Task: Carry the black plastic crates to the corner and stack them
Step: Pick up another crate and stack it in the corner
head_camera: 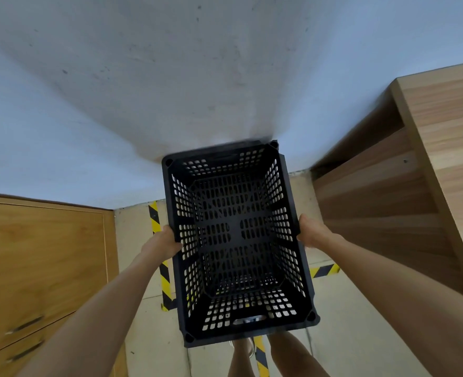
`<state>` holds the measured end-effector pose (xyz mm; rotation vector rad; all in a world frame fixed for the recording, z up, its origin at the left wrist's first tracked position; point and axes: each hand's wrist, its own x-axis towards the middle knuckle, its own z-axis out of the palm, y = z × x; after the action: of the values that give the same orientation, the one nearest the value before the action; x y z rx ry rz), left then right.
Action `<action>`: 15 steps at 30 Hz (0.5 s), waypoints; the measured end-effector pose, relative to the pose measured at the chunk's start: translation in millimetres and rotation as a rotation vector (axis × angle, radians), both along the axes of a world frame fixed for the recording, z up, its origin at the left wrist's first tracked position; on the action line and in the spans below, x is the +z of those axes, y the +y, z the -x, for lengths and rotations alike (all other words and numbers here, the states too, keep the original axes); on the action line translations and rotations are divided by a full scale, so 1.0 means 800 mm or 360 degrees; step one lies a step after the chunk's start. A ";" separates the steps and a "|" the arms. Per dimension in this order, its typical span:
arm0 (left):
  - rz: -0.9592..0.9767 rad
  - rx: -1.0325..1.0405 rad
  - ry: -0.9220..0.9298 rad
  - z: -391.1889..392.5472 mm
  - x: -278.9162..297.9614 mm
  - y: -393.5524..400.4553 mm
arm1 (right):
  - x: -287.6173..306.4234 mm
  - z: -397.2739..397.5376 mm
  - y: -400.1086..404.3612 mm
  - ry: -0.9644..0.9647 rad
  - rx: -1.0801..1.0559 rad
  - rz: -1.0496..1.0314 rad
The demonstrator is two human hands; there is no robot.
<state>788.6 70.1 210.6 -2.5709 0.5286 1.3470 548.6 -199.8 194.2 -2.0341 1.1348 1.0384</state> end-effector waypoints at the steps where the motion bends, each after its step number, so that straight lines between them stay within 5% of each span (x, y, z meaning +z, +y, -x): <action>1: -0.0023 -0.0043 -0.0018 -0.002 0.005 -0.001 | 0.006 -0.002 -0.001 -0.0018 -0.0008 -0.0003; 15: 0.0277 -0.0748 -0.0178 0.019 0.168 -0.067 | 0.176 -0.026 -0.019 -0.0317 0.0421 0.0015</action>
<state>773.1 16.1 345.3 -2.4099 1.1830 1.0269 569.1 -214.9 335.3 -2.2816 0.7860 0.9274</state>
